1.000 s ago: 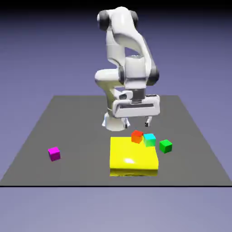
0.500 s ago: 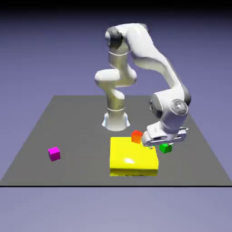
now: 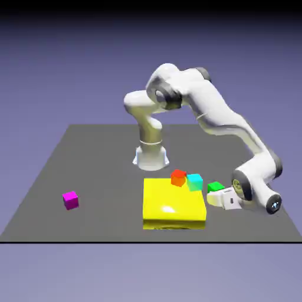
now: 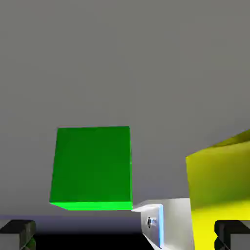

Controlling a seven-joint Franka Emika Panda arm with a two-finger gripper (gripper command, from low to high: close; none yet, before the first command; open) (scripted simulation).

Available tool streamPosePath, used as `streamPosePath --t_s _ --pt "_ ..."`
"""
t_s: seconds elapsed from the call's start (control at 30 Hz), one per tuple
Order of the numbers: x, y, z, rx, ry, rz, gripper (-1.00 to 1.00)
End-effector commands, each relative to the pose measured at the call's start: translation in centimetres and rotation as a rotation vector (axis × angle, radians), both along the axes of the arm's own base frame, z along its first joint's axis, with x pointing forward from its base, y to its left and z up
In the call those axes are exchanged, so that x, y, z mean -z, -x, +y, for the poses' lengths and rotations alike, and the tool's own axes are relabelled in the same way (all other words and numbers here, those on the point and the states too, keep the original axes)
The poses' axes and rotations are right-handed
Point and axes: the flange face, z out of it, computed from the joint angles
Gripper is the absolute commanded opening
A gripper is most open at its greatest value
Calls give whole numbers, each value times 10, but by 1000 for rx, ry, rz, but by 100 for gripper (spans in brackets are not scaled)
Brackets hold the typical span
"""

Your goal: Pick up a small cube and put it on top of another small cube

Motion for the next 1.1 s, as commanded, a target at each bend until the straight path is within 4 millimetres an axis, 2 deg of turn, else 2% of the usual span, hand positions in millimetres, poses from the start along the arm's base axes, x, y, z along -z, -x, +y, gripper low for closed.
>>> streamPosePath --t_s 0.0,0.07,0.27,0.3,0.33,0.5,0.57,0.6,0.73,0.9,1.07 --pt "7 6 4 -14 19 43 0" --pt "8 7 4 -15 20 46 0" --pt "39 50 -17 -14 20 46 0" --pt "39 50 -17 -14 20 46 -100" --pt "39 50 -17 -14 20 46 -100" --pt "11 10 3 -15 20 46 -100" --pt "-17 -1 20 25 -54 54 -100" --pt "-26 -17 14 75 -107 68 -100" --pt "-56 -85 -29 264 -326 96 -100" --pt "-103 -161 -94 456 -638 56 -100" --pt "-85 -201 -197 559 -723 -15 -100"
